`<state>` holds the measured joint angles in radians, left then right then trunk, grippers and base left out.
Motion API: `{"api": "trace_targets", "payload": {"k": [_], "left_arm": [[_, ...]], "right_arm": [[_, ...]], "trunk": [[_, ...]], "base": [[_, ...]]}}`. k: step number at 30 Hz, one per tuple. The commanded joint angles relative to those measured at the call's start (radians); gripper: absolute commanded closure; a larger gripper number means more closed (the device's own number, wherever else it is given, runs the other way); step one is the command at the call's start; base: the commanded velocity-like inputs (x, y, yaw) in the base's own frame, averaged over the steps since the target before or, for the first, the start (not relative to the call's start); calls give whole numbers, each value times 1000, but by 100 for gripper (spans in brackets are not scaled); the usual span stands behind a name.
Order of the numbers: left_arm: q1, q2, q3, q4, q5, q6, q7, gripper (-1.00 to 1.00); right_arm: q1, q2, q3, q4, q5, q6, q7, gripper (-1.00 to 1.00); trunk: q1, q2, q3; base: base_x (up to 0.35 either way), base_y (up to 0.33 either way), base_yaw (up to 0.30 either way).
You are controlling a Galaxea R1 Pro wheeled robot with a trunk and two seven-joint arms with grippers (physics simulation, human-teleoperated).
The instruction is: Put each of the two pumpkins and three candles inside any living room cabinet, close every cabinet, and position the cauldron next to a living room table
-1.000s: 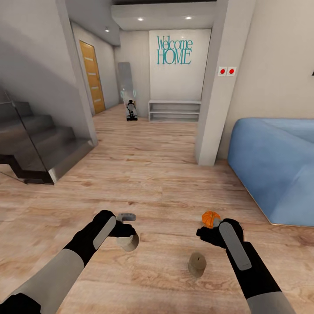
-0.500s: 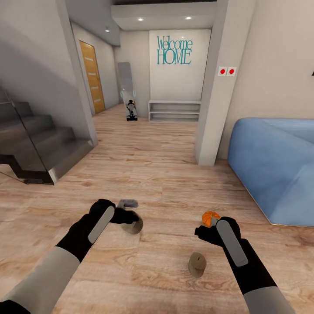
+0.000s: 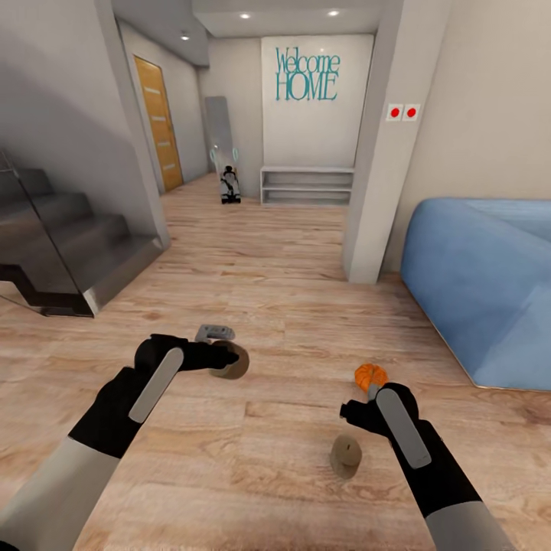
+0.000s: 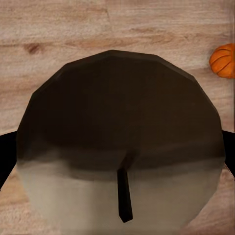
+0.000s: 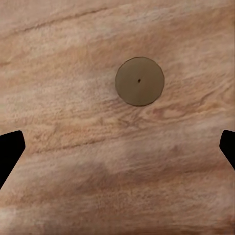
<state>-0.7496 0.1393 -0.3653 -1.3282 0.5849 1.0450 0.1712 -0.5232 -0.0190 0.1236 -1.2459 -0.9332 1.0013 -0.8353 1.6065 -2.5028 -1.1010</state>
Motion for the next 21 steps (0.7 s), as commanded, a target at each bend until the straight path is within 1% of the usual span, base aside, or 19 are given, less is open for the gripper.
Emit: {"api": "trace_targets", "payload": {"k": [1, 5, 8, 13, 16, 18, 21], "left_arm": [[0, 2, -2, -14, 10, 2, 10, 100], [5, 2, -1, -32, 10, 2, 10, 100], [8, 2, -1, -38, 10, 2, 10, 100], [8, 2, -1, -40, 10, 2, 10, 100], [9, 2, -1, -40, 10, 2, 10, 100], [9, 2, -1, -40, 10, 2, 10, 100], [9, 2, -1, -40, 10, 2, 10, 100]], "right_arm": [[-2, -1, 4, 4, -9, 0, -10, -100], [-3, -1, 6, 10, -10, -13, -5, -100], [-3, -2, 8, 27, -9, -63, -2, -100], [-3, -2, 12, 49, -4, -113, 0, -100], [-4, -2, 37, 70, -1, -149, 1, -100], [-11, -2, 66, 99, 0, -186, 1, -100], [-20, -2, 90, 119, 0, -203, 1, -100]], "trunk": [[0, -1, -5], [2, -2, -20], [3, -2, -32], [6, -4, -51], [7, -4, -63], [8, -5, -71], [9, -5, -82]], "base": [[0, 0, 0], [0, 0, 0], [0, 0, 0], [0, 0, 0], [0, 0, 0], [0, 0, 0], [0, 0, 0]]}}
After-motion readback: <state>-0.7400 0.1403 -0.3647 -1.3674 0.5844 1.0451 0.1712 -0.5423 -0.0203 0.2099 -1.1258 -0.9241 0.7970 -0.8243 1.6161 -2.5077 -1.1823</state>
